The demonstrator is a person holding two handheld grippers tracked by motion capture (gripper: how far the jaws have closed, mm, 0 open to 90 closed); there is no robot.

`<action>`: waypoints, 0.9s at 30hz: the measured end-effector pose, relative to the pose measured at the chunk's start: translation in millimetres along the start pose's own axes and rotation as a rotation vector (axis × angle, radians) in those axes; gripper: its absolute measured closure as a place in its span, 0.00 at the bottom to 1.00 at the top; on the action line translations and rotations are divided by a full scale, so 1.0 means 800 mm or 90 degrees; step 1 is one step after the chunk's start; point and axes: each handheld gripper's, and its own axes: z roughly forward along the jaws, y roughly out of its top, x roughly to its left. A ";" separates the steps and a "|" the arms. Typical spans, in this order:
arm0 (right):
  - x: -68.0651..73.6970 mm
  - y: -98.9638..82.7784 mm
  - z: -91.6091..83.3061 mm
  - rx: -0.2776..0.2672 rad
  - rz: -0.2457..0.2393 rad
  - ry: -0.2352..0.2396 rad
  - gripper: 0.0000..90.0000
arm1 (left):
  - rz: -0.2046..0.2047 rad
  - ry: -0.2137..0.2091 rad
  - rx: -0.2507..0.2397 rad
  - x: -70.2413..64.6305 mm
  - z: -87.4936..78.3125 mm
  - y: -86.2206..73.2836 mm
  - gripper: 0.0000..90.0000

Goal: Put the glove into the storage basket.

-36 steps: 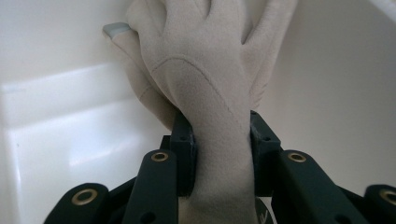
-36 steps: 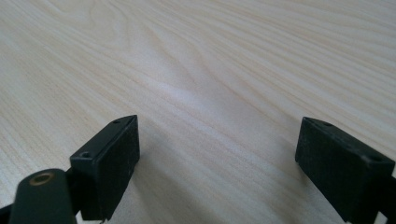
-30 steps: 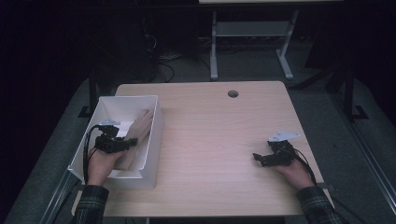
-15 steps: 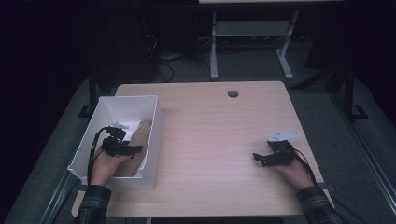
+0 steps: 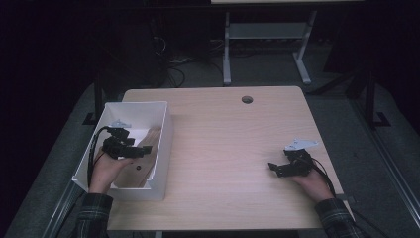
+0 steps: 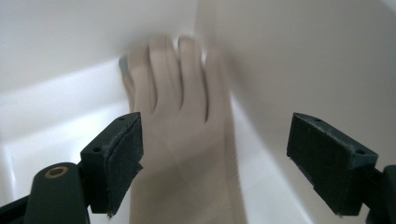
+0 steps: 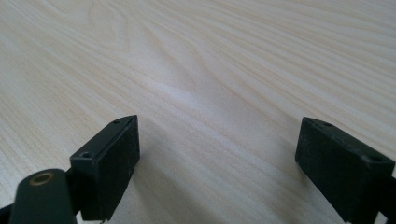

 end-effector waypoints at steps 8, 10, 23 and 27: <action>0.000 0.000 0.000 0.000 0.000 0.000 0.15 | 0.021 -0.029 -0.050 -0.024 -0.025 0.037 0.20; 0.000 0.000 0.000 0.000 0.000 0.000 0.15 | 0.032 -0.038 -0.060 -0.034 -0.031 0.046 0.20; 0.000 0.000 0.000 0.000 0.000 0.000 0.15 | 0.086 -0.127 -0.096 -0.115 -0.028 0.079 0.20; 0.000 0.000 0.000 0.002 -0.001 0.000 0.15 | 0.102 -0.148 -0.102 -0.142 -0.016 0.082 0.20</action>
